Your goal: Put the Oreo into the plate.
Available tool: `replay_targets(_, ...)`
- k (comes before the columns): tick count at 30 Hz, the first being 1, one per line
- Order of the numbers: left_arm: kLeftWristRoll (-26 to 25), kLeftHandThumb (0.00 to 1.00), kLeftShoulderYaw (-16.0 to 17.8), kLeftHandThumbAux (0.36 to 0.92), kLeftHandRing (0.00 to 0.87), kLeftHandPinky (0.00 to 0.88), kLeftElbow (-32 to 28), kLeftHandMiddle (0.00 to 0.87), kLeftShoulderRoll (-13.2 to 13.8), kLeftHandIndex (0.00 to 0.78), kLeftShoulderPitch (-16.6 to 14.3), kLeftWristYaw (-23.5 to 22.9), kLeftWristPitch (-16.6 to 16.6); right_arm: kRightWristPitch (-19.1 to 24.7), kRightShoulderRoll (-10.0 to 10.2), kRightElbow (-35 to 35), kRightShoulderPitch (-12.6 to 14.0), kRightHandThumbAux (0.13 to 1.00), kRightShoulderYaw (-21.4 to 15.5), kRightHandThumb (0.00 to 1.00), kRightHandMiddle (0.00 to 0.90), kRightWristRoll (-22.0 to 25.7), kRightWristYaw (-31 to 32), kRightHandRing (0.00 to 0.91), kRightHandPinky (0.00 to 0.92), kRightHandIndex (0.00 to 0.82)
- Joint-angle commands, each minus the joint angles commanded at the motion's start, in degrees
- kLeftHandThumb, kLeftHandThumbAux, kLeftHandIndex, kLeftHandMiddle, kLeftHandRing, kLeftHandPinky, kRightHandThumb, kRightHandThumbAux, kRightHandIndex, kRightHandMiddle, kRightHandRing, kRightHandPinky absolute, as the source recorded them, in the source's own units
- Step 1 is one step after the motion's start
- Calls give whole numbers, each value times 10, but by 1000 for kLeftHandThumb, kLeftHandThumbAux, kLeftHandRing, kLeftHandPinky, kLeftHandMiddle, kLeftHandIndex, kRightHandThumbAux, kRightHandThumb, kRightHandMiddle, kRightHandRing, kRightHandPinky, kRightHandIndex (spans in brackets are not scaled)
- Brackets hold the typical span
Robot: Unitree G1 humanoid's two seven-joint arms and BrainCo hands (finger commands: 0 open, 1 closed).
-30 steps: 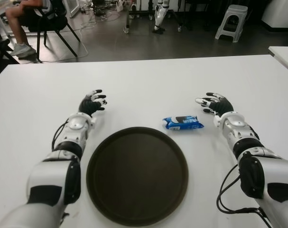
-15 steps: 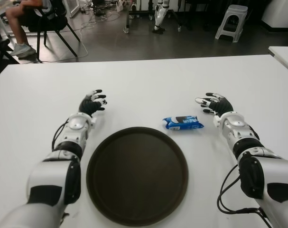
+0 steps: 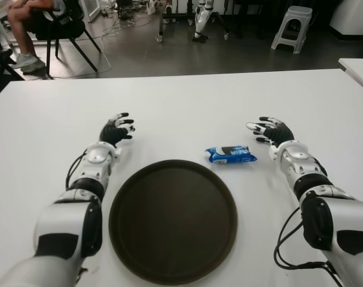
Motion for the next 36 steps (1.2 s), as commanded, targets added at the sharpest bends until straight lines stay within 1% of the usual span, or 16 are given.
replay_targets(12, 1, 0, 0, 756, 301, 345, 1, 258, 0, 181, -1, -2, 3, -1, 0, 0, 0, 820, -2, 0, 316, 2, 3, 347, 394, 242)
replay_targets(16, 1, 0, 0, 751, 303, 348, 1, 260, 1, 182, -1, -3, 4, 1, 0, 0, 0, 816, -2, 0, 311, 2, 2, 348, 399, 236)
replay_targets(21, 0, 0, 1, 740, 304, 361, 1, 259, 1, 180, -1, -7, 4, 4, 1, 0, 0, 807, -3, 0, 306, 3, 1, 357, 432, 218)
replay_targets(31, -4, 0, 5, 723, 303, 362, 0, 252, 1, 167, 1, -15, 0, 7, 2, 0, 0, 808, -12, 0, 307, 9, 5, 356, 417, 211)
replay_targets(36, -5, 0, 8, 728, 295, 351, 0, 247, 1, 166, 2, -17, -1, 6, 3, 0, 0, 812, -14, 0, 325, 9, 7, 371, 428, 227)
